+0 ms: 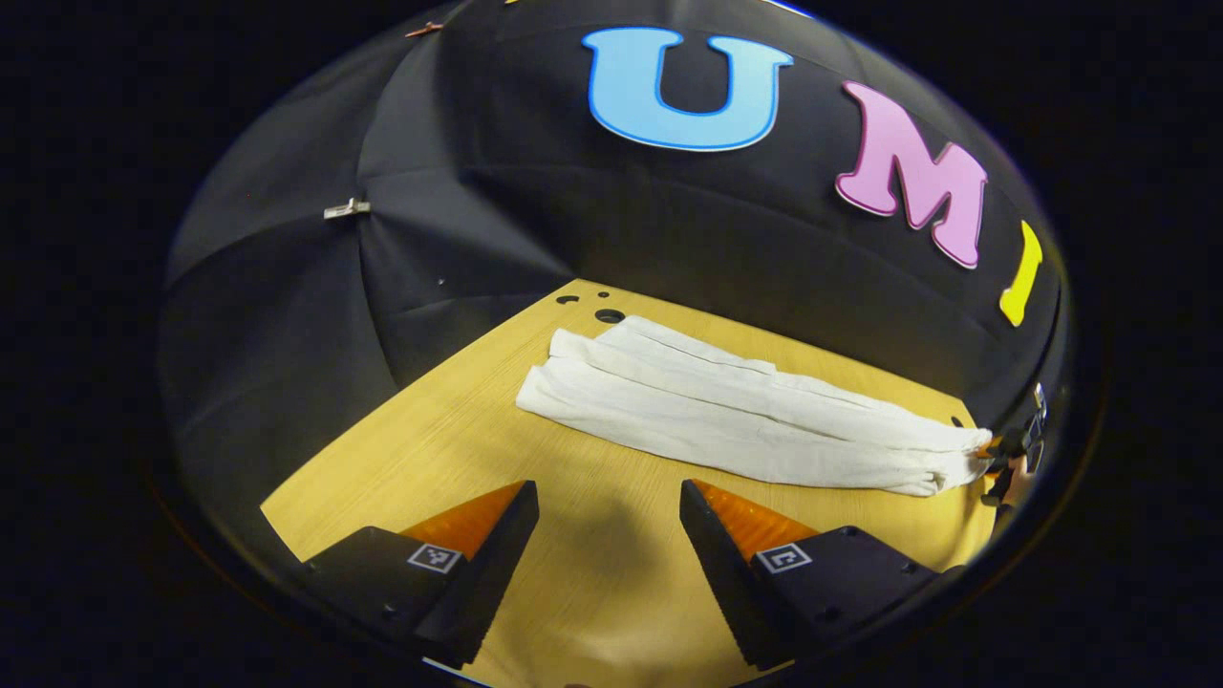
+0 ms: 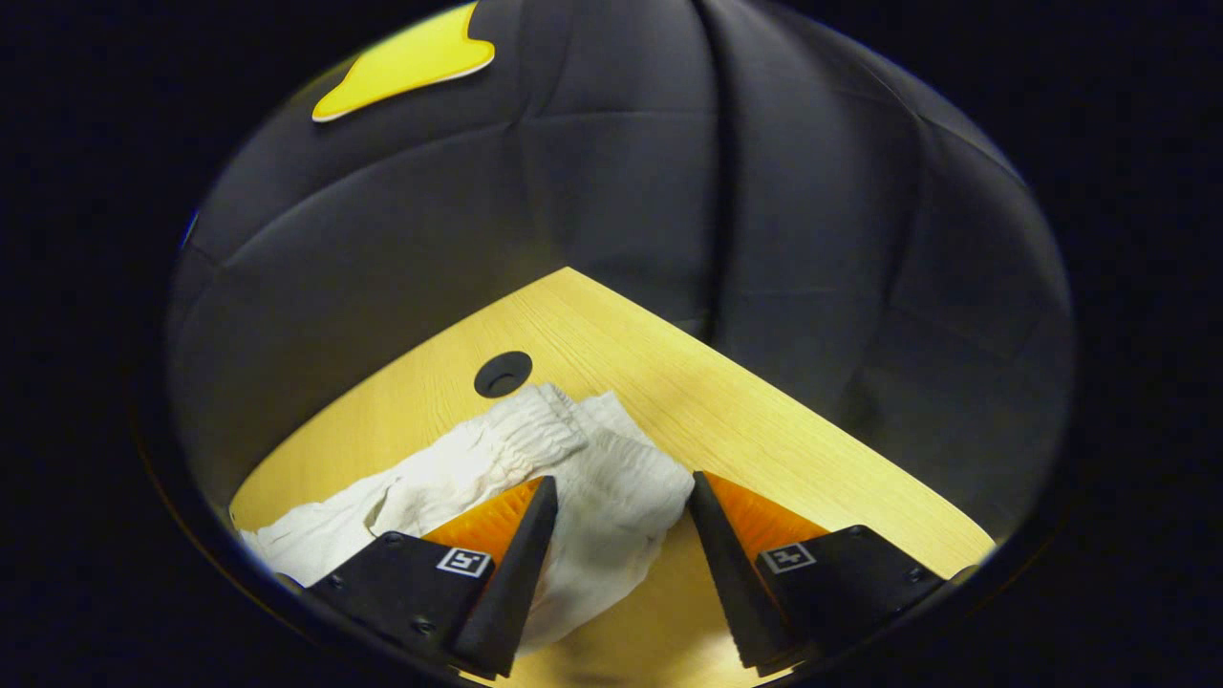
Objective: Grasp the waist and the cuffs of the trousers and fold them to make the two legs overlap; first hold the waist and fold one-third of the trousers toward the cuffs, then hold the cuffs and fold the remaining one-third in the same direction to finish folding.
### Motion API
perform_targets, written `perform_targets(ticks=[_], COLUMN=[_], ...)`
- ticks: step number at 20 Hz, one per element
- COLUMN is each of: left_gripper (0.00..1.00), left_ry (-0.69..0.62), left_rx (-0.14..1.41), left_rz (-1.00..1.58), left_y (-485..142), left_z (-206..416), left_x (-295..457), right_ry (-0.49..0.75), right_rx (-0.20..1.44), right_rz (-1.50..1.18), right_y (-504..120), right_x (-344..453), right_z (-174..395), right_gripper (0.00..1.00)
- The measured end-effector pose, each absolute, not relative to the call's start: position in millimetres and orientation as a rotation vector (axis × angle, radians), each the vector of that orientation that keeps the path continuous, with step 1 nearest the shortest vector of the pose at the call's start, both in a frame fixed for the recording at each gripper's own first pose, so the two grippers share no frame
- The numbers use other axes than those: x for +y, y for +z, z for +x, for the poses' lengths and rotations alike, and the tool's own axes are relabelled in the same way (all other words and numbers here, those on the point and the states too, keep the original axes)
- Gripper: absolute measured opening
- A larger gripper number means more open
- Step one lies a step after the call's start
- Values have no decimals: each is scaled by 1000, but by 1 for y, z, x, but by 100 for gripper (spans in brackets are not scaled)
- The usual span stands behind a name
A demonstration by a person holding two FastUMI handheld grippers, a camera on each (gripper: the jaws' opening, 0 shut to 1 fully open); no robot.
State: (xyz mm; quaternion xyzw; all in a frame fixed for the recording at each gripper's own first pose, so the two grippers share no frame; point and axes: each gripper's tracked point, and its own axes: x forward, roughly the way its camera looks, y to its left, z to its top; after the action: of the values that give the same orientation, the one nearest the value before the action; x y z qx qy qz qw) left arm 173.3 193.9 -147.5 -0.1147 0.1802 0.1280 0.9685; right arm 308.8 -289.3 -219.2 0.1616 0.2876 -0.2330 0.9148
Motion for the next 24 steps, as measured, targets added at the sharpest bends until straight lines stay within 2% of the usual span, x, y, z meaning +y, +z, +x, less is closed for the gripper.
perform_targets(ticks=[2, 3, 5, 6, 8, 9, 11, 15, 24], left_gripper=[96, 96, 96, 96, 96, 96, 96, 96, 96], left_ry=[189, 165, 141, 142, 137, 138, 132, 117, 55], left_rx=[367, 360, 379, 388, 388, 389, 381, 372, 372], left_rz=[-205, -193, -188, -190, -206, -216, -234, -231, -175], left_y=[-144, -142, -147, -149, -151, -152, -152, -150, -151], left_z=[171, 171, 172, 173, 175, 173, 173, 172, 162], left_x=[176, 169, 155, 151, 146, 145, 142, 140, 113], right_ry=[-503, -494, -485, -470, -448, -429, -398, -367, -219], right_rx=[586, 595, 587, 584, 590, 594, 597, 546, 363], right_rz=[331, 339, 331, 330, 315, 291, 252, 217, 91], right_y=[-224, -226, -224, -222, -220, -218, -216, -189, -84], right_x=[-287, -283, -280, -279, -277, -277, -275, -271, -221], right_z=[314, 315, 314, 315, 316, 318, 317, 316, 337], right_gripper=[57, 61, 48, 29, 29, 16, 12, 11, 11])
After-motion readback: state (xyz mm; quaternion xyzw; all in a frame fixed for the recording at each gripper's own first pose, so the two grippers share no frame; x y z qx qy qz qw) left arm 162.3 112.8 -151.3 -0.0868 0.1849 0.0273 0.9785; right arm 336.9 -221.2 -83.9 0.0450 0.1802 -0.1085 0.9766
